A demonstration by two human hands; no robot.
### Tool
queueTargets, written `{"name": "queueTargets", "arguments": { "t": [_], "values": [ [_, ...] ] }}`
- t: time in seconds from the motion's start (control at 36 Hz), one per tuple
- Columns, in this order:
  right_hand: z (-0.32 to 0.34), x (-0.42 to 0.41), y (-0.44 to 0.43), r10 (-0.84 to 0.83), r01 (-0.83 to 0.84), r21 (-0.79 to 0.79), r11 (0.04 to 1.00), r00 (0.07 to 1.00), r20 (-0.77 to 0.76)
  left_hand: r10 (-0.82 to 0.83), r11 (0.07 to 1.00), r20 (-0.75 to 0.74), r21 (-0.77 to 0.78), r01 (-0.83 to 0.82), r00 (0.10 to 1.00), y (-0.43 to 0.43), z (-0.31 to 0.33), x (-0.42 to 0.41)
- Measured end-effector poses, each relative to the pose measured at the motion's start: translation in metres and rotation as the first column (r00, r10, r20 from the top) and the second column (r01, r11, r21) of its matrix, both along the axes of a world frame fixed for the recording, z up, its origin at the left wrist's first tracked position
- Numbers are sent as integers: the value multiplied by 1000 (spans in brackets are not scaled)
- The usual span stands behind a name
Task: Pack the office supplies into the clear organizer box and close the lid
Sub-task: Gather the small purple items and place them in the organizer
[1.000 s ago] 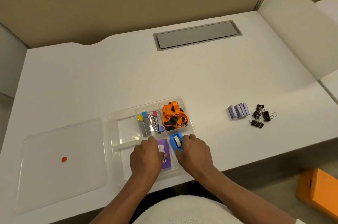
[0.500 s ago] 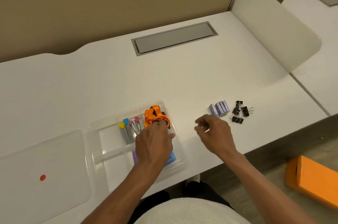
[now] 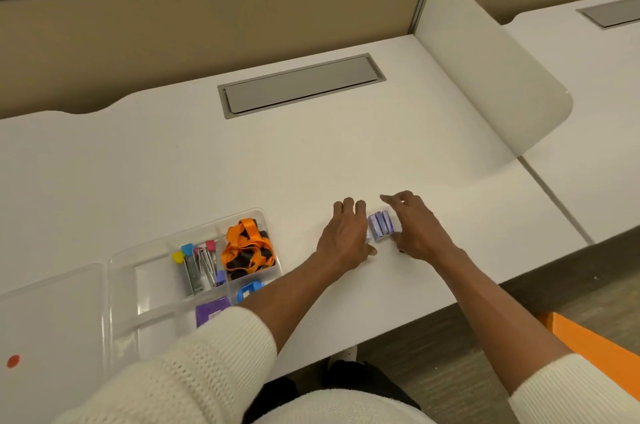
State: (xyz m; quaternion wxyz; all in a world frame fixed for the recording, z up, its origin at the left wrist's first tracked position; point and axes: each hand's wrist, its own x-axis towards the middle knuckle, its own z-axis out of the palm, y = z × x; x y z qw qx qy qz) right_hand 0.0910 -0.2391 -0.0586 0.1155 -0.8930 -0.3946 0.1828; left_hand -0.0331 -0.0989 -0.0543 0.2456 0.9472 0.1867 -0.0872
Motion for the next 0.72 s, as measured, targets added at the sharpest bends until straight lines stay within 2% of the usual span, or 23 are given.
{"name": "queueTargets", "arguments": {
  "t": [0.19,0.5,0.64,0.72],
  "values": [
    [-14,19,13,179,-180,-38,983,983,-30,60,993,25,-100,-57,998,-2,-18,20],
    [-12,21,20,160,-158,39,987,983,-85,145,982,119,-140,-128,982,-8,-5,9],
    [4,2,27,192,-180,133,975,978,-87,194,974,207,-156,-163,959,-4,16,-20],
    [17,-23,43,205,-183,202,962,974,-98,204,978,232,-88,-188,951,0,30,-49]
  ]
}}
